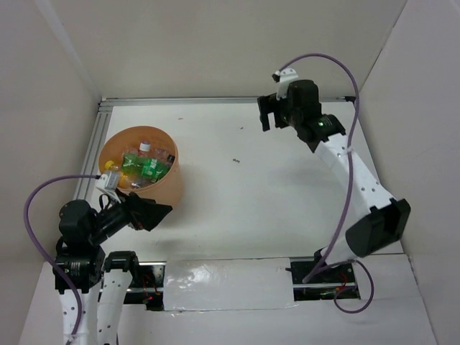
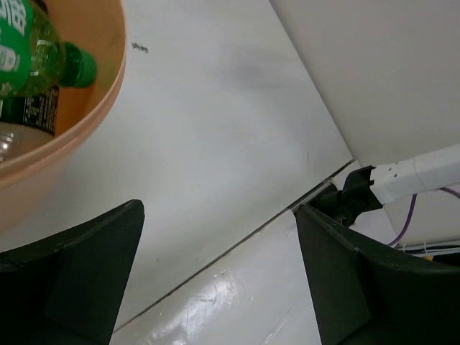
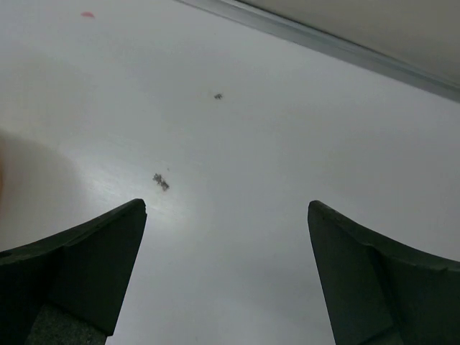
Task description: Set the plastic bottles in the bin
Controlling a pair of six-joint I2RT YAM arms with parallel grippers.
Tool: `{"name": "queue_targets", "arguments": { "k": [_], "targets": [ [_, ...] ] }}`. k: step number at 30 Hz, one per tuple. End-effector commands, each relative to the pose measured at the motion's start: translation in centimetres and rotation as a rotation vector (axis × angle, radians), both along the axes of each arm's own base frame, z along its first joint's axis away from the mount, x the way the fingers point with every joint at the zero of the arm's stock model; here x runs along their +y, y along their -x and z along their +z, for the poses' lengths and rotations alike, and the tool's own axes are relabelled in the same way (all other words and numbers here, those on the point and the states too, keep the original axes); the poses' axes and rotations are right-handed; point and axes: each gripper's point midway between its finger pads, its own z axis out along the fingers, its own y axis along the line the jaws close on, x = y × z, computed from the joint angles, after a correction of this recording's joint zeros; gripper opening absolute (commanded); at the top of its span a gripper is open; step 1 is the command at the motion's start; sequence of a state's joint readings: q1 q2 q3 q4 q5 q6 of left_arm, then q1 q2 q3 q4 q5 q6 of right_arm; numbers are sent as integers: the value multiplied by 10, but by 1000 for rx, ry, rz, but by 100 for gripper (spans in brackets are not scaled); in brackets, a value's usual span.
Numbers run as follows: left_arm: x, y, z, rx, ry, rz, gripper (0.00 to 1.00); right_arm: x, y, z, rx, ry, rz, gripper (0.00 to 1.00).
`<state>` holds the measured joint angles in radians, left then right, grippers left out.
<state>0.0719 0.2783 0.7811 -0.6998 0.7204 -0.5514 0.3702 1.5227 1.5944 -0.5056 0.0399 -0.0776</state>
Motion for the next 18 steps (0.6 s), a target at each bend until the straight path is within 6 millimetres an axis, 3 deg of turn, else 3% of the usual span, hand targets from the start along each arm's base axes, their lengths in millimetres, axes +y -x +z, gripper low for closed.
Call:
{"name": "queue_targets", "arguments": {
  "k": [1, 3, 4, 5, 8, 10, 11, 18],
  "targets": [
    [-7, -15, 37, -136, 47, -50, 100, -58, 37, 5, -48, 25, -152, 100],
    [-8, -21, 39, -145, 54, -58, 100, -74, 49, -7, -33, 31, -181, 100],
    [-6, -27, 39, -132, 62, -46, 100, -81, 56, -24, -2, 43, -193, 100],
    [-6, -31, 39, -139, 61, -46, 100, -90, 64, -21, -16, 34, -206, 100],
    [-3, -45, 41, -123, 66, -22, 100, -103, 78, -39, 17, 12, -235, 100],
    [-1, -53, 49, -148, 52, -10, 100, -107, 82, -45, 23, -5, -241, 100],
    [-1, -55, 51, -149, 45, -11, 100, -110, 84, -57, 53, -10, -252, 100],
    [3, -79, 67, -163, 12, 7, 100, -110, 99, -75, 76, -52, -232, 100]
  ]
}}
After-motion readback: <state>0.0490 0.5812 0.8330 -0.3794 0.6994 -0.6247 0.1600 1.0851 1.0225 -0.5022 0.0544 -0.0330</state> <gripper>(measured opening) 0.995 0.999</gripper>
